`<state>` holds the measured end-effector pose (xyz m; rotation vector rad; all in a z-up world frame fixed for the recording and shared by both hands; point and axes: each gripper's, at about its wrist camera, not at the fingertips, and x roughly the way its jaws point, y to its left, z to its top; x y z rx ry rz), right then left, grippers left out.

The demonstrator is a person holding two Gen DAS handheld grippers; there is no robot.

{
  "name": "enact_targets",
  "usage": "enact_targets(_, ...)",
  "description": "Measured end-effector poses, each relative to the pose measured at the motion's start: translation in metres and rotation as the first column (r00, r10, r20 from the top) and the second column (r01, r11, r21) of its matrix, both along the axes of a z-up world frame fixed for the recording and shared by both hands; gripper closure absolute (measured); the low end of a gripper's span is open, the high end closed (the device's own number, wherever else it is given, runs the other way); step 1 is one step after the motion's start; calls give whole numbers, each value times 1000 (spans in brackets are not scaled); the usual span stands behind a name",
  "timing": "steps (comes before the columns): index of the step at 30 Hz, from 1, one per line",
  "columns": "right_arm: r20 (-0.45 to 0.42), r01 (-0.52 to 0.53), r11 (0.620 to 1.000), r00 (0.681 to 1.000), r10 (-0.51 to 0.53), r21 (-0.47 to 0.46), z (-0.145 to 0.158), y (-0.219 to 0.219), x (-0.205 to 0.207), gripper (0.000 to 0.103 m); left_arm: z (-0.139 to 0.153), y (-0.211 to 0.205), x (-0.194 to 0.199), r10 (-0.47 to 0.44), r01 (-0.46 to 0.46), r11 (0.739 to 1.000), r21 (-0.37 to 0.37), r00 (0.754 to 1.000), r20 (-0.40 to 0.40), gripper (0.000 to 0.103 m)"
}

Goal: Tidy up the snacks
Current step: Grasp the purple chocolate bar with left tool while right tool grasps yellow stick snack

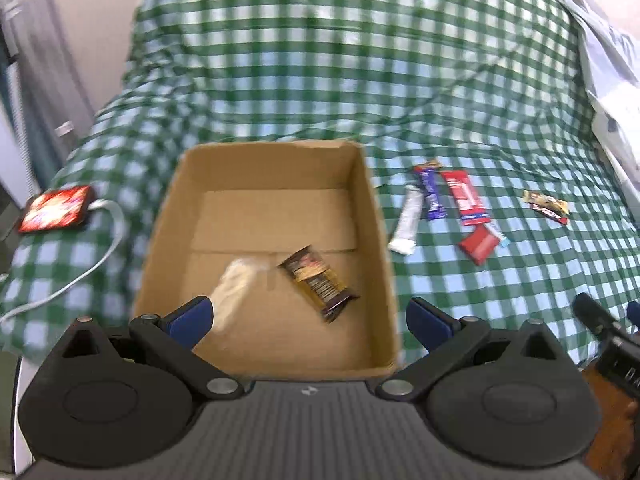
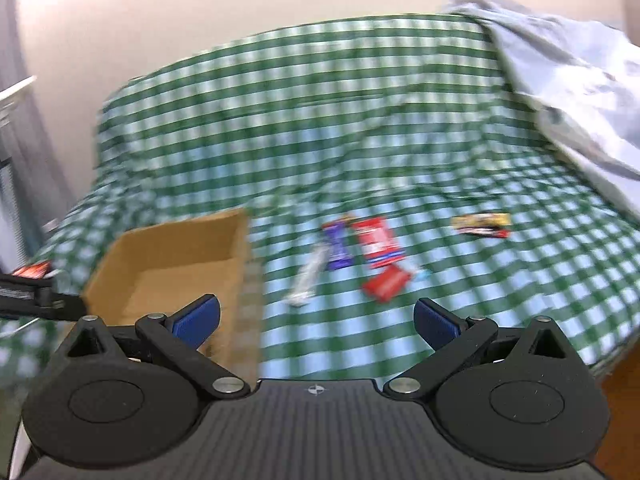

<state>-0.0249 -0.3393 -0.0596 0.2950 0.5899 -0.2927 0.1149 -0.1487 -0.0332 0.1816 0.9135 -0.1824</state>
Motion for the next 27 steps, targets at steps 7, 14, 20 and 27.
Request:
enact_targets(7,-26,145,989,989,-146,-35,-34,-109,32,1,-32,-92,78,-46,48,999,26,997,-54,0)
enact_targets(14,-105,215,966,967,-231,-146,-99,-222,115,1,-95,-186,172,-86,97,992,82,989,-122,0)
enact_targets(20,-219,125,948,956,-194,-293,-163,-286,209,1,-162,-248,244,-118,143,982,120,973,-198,0)
enact_targets(27,-354,-80,946,935,-38,-313,-226,-323,291,1,-217,-288,295,-141,184,974,131,949,-283,0)
